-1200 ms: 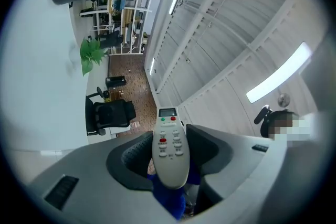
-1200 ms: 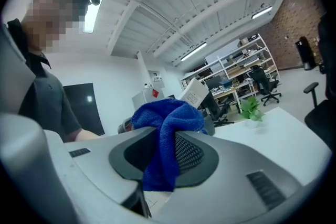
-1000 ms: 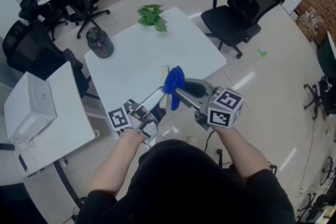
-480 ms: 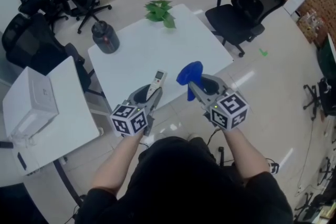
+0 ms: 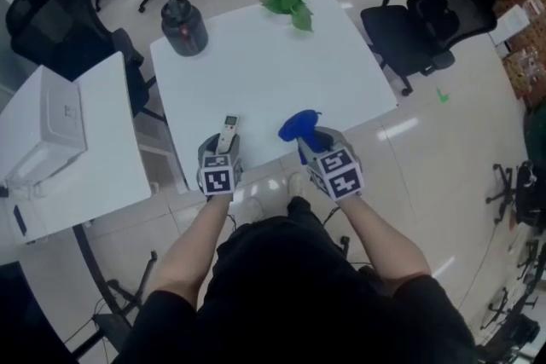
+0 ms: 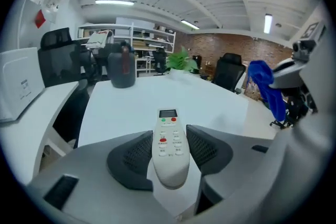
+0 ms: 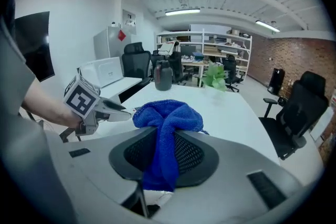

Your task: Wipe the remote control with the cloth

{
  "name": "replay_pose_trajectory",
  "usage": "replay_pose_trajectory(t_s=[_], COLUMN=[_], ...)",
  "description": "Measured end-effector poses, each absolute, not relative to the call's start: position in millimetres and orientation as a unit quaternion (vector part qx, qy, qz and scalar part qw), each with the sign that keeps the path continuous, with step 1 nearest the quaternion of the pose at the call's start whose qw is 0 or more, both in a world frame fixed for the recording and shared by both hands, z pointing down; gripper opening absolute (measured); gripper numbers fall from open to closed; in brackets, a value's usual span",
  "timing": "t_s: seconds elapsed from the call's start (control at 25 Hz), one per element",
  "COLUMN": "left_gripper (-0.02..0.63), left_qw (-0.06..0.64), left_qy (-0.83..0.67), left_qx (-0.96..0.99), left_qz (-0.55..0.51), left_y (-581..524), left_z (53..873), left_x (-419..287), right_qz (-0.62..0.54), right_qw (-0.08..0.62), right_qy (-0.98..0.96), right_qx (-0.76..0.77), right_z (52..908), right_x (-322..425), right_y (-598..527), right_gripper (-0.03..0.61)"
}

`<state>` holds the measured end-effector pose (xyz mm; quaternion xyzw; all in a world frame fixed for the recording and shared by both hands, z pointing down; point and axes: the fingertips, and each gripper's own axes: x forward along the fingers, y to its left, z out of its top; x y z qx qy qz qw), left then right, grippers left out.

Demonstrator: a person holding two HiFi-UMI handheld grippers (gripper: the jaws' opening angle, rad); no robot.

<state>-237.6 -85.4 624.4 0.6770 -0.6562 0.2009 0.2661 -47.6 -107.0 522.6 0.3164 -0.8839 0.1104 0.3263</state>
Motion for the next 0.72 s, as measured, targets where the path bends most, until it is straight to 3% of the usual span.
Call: replay_pose_trajectory(t_s=[0.28,0.72], left_gripper=[0.204,0.212], left_qw=[0.299,0.31], left_qy=[-0.7,-0.72], left_qx=[0.607,0.561], left_qz=[0.228,0.267], left_y=[-96.7,-104.7], left_z=[671.8,701.7], left_x=[-246.4,-253.7], right_qz=[0.125,0.135], right_qw=[0.398,0.408], right_qy=[-0.872,-0.878], right_qx=[0.255,0.212], right_z=[601.4,620.0], right_x=[-59.8,-70.2], right_y=[-148.0,-173.9], right_gripper=[0.098,0.098])
